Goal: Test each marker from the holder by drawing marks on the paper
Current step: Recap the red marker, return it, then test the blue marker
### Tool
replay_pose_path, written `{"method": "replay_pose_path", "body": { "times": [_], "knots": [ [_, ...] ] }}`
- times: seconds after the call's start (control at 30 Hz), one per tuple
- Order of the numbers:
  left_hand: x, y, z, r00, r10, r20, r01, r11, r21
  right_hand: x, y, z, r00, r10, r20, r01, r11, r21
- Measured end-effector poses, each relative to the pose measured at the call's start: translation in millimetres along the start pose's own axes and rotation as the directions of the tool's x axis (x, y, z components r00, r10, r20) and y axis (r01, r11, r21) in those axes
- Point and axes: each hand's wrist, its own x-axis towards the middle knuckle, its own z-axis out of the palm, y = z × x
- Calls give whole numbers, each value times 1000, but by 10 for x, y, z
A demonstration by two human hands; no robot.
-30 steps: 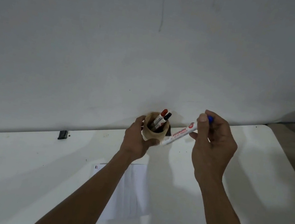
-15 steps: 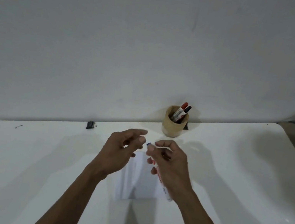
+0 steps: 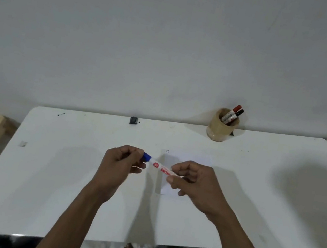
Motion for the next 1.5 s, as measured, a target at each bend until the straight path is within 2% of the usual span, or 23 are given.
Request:
{"method": "replay_pose_path", "body": {
  "times": [0.13,0.27,0.37,0.43,0.57,0.7,0.8,0.93,1.03,1.27,1.5],
  "knots": [
    [-114,-68,-228,999,-38,-13,37,994,-99,-52,8,145,988,-3,-152,37,976,216],
    [-163,-141,-244,996,46,72,-53,994,100,-65,5,381,971,88,-224,39,861,507],
    [-165,-171,-181,989,105,102,-124,972,200,-70,14,521,969,134,-207,21,794,608],
    [-149,-178,-137,987,108,117,-129,973,192,-69,43,578,974,132,-186,1,811,585],
    [-83,-190,-80,982,61,177,-94,978,186,2,114,576,978,90,-187,0,902,432],
    [72,-231,-165,984,-67,166,49,993,109,161,119,374,975,113,-190,9,837,547],
    [269,-253,-210,996,-74,55,55,959,277,315,131,150,966,136,-221,11,828,560],
    [676,-256,-96,987,57,-151,38,827,561,491,206,-6,958,162,-235,-27,872,490],
    [1008,-282,23,980,127,-155,18,712,702,586,270,-54,957,177,-228,-50,879,474],
    [1448,-398,164,987,55,-151,92,577,811,822,380,-214,950,218,-224,-99,890,444],
    [1465,-432,213,987,22,-161,119,578,807,973,467,-327,949,237,-210,-128,893,431]
  ]
}}
